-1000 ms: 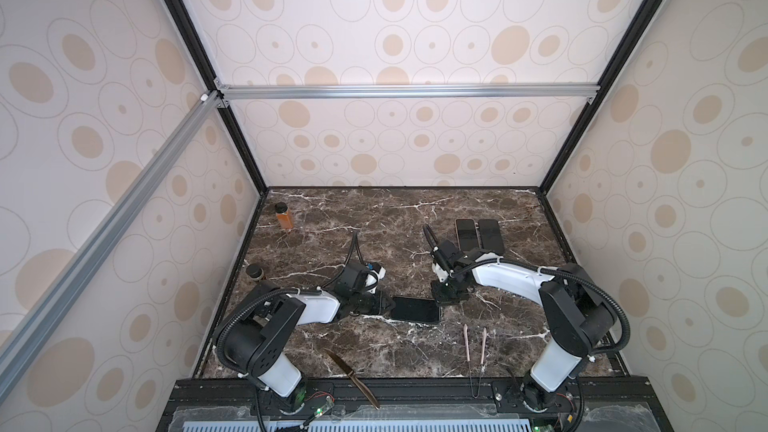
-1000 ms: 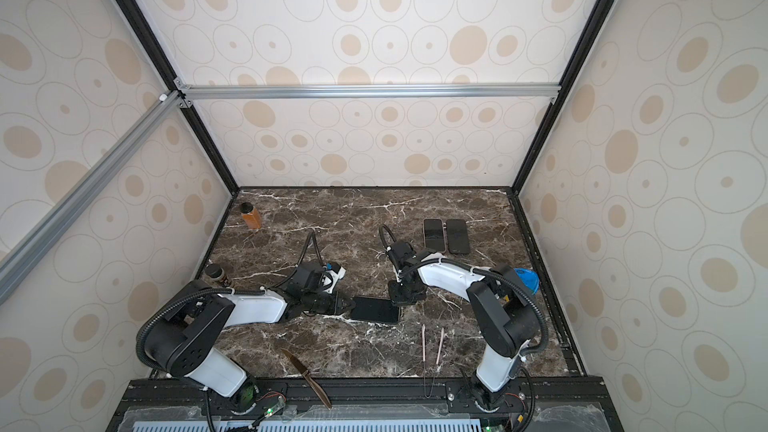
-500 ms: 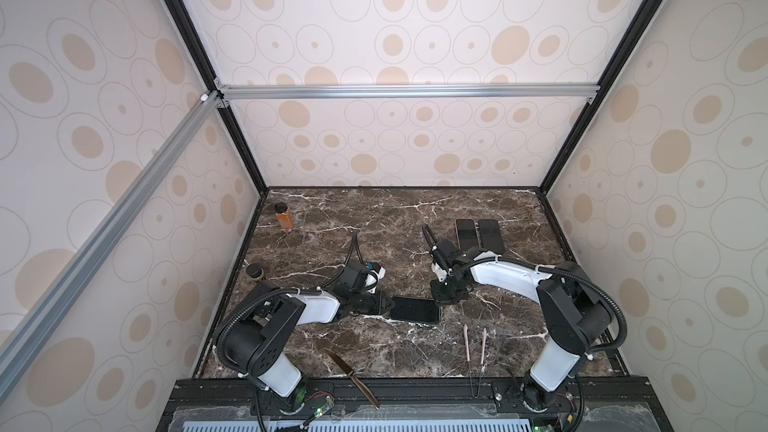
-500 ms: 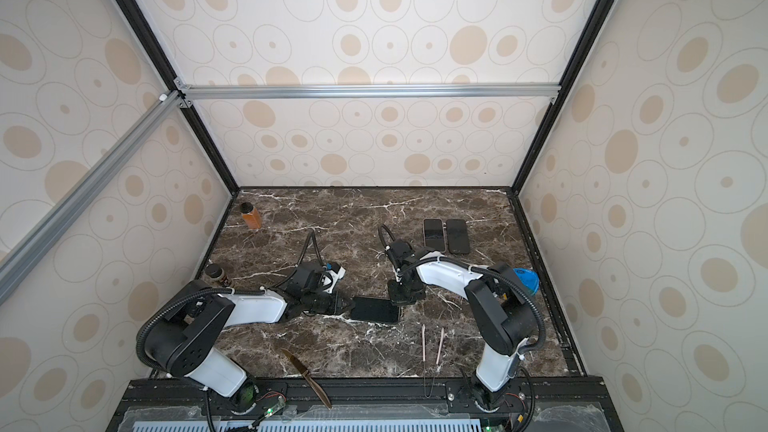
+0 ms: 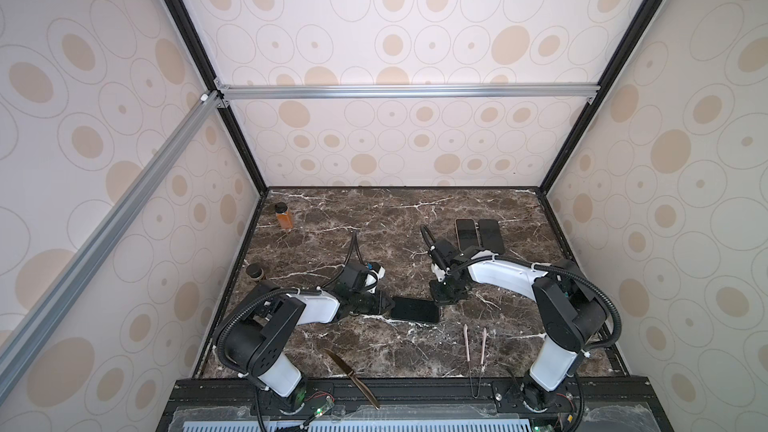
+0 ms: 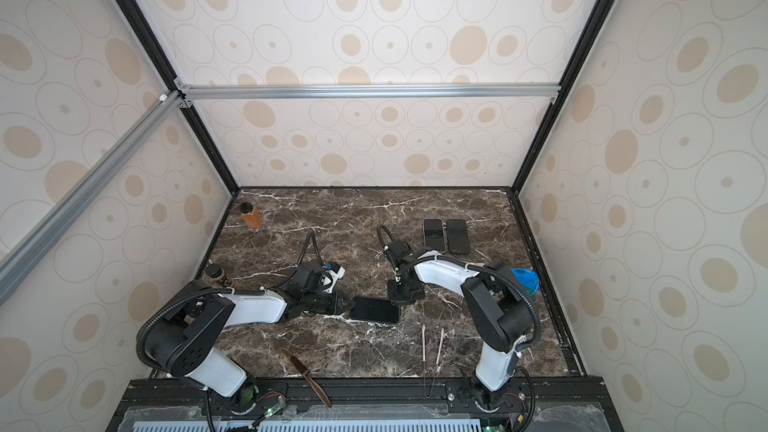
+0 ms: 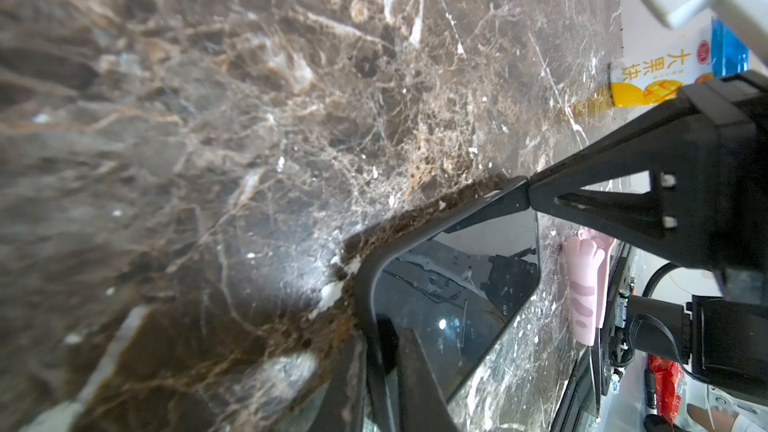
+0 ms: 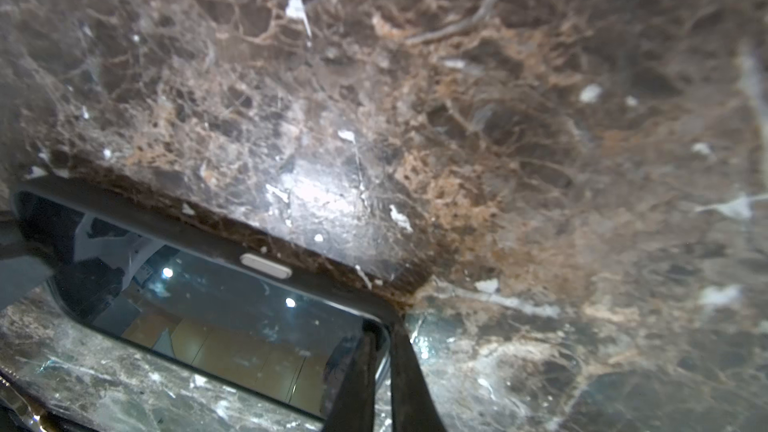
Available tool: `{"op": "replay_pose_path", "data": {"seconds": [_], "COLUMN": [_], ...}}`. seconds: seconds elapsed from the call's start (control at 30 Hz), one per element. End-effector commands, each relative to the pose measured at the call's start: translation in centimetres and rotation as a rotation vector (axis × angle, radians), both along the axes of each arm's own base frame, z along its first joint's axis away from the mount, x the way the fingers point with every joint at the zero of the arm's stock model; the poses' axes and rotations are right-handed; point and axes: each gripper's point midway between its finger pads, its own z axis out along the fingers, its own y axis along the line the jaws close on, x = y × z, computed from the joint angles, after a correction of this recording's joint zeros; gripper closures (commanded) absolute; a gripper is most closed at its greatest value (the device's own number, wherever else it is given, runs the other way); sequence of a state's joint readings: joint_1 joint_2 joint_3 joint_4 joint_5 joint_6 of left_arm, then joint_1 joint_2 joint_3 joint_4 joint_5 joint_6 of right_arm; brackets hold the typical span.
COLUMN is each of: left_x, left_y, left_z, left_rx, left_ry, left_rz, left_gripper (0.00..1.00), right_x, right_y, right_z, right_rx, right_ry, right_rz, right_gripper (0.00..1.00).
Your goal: Put the phone into the phone case
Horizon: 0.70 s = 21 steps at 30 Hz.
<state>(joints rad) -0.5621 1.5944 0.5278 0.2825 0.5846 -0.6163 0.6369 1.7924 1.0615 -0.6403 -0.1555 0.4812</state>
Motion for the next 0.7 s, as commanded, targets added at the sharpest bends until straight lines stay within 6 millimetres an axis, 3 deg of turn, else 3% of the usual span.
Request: {"op": "replay_pose_path", "data": {"seconds": [0.0,0.33,0.67], "left_x": [-1.1,-0.7,0.0], "left_y": [0.1,0.3,1.2], "left_z": [-1.5,-1.3,-1.0], "left_rx": [0.030,0.042,0.080], "left_ry": [0.043,0.032,0.001], "left_rz": [-0.015,0.002,0.055], "left_gripper": [0.84,0.84,0.84], "right_x": [-3.0,-2.8,-2.1], "right_y": [-1.7,-2.2,-3.3], "right_z": [-10.7,-10.3,-9.0], "right_rx": [-0.132,-0.161,-0.300], "right_ry": [0.089,0.075,0.018], "right_rz": [0.036,0.041,0.086], "right_gripper": [0.89,0.89,0.87]}}
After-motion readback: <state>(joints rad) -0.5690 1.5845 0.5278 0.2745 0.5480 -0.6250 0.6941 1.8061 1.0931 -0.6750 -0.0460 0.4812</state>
